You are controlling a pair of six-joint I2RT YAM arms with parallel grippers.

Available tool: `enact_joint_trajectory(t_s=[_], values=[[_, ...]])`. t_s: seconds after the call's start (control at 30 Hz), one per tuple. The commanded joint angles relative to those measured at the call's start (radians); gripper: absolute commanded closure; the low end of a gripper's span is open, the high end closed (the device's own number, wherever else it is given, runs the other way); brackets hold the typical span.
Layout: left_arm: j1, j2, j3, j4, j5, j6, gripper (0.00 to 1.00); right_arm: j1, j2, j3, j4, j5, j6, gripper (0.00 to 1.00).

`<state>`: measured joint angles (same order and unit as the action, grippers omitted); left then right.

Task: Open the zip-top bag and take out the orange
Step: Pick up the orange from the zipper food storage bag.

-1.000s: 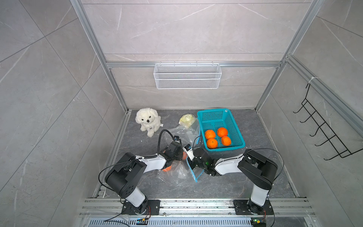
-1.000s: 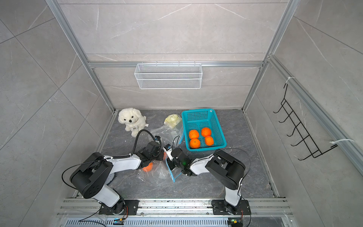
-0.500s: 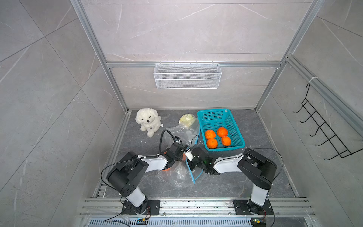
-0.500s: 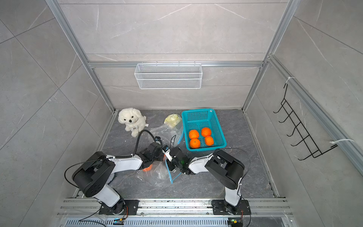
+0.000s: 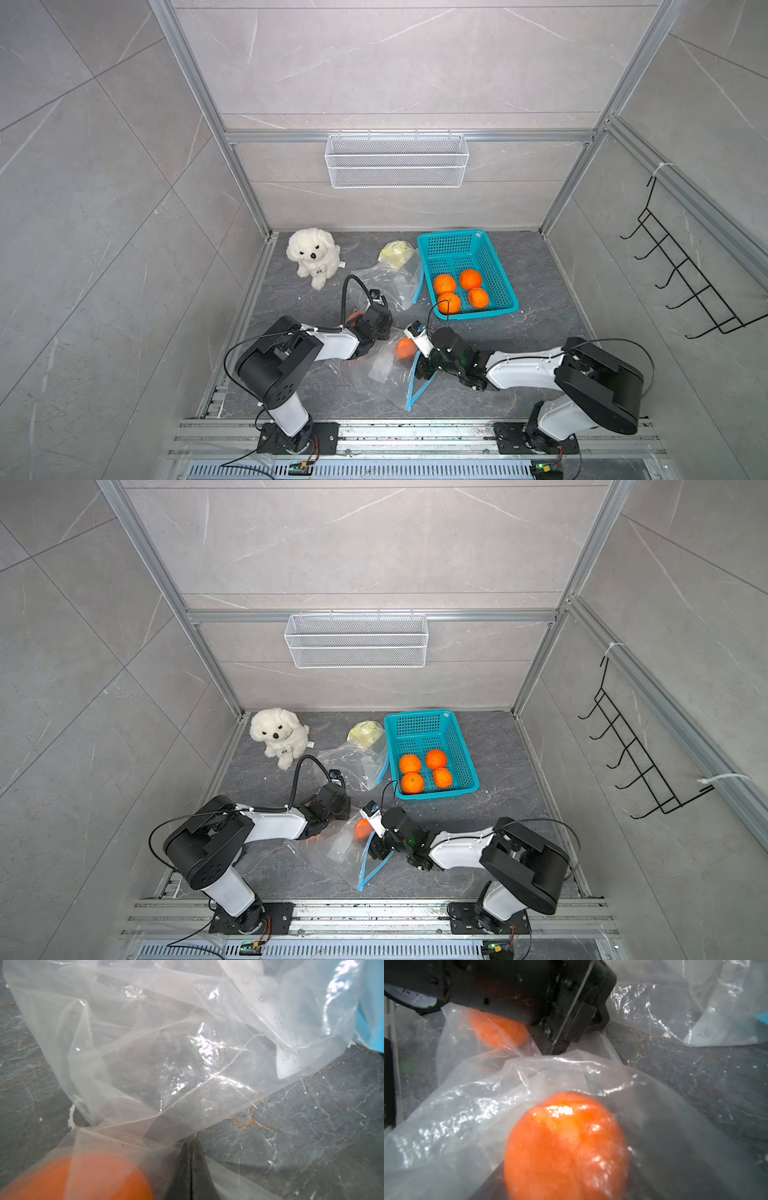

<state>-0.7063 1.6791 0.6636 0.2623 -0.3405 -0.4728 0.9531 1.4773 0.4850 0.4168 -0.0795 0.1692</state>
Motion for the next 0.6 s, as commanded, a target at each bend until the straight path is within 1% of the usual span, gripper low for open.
enact_joint_trajectory(t_s=[0.0, 0.1, 0.23, 0.37, 0.43, 0.5, 0.57], values=[[0.021, 0.034, -0.010, -0.113, -0.014, -0.042, 1.00, 0.006, -0.067, -0.041, -0.084, 0.013, 0.036, 0.42], [0.038, 0.019, -0.008, -0.139, -0.014, -0.071, 1.00, 0.008, -0.100, -0.076, -0.097, 0.018, 0.047, 0.43], [0.081, -0.002, -0.019, -0.121, 0.051, -0.079, 1.00, 0.010, -0.101, -0.072, -0.159, 0.020, 0.066, 0.44], [0.082, -0.039, -0.010, -0.152, 0.041, -0.079, 1.00, 0.012, -0.106, -0.086, -0.170, 0.049, 0.098, 0.47], [0.083, -0.062, -0.012, -0.150, 0.055, -0.079, 1.00, 0.012, -0.143, -0.098, -0.166, 0.054, 0.110, 0.49], [0.084, -0.074, -0.005, -0.155, 0.068, -0.076, 1.00, 0.012, -0.198, -0.097, -0.203, 0.077, 0.135, 0.50], [0.094, -0.087, 0.007, -0.170, 0.078, -0.079, 1.00, 0.011, -0.272, -0.094, -0.269, 0.137, 0.173, 0.52]])
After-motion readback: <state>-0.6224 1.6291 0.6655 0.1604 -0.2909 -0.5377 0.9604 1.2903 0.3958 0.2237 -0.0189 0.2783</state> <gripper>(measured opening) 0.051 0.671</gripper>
